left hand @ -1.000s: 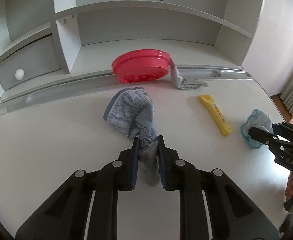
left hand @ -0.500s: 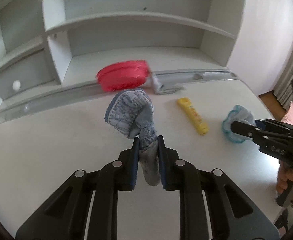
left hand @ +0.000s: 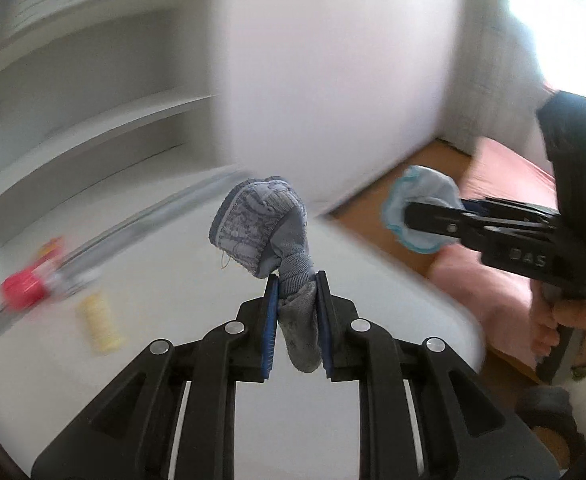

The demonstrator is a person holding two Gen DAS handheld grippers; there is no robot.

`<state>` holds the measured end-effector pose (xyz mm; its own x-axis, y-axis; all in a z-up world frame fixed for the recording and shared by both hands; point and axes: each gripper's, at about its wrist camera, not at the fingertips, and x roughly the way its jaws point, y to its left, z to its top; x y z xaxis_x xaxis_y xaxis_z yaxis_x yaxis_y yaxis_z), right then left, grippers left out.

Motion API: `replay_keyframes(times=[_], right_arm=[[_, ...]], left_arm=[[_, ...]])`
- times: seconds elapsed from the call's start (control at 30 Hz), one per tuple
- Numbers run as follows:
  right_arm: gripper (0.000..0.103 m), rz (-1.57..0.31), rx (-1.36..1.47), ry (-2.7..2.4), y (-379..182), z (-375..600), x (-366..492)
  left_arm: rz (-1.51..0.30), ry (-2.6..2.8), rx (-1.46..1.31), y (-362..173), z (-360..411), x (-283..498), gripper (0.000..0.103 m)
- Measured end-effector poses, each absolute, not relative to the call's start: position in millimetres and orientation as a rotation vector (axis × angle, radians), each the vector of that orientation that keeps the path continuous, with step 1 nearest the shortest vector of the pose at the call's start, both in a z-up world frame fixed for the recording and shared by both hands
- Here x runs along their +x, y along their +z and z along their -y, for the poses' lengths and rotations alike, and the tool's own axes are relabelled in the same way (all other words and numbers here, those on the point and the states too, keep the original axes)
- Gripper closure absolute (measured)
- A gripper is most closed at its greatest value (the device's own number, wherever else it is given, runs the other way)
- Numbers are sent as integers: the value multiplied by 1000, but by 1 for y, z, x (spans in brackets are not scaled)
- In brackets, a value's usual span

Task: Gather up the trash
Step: 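Carry both socks over the bin and open both tools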

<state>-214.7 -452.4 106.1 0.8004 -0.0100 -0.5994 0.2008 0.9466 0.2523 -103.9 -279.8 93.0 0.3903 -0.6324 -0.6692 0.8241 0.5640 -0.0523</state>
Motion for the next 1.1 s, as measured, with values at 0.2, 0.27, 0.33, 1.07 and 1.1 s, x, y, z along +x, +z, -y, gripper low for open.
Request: replay_keyframes(times=[0.2,0.27,0.33,1.07,1.1], right_arm=[[74,-672,420,-306,90,544,-317],[73,-734,479,-345,68,574,-345],[73,-802,528,-361,40,593,-360],[40,-1321,877,-246,-245,593,-351],[29,-1323,885,-251,-244,598,-351]], left_arm=[[-742,-1253,387,72,391,-203,86],[-793,-1333,418,50,421,-232,86],[-855,-1378,496,14,449,-260,86],[-1339,-1142,768,-235,475,-269,84],[-1337,-1143,771,-234,475,-272,70]])
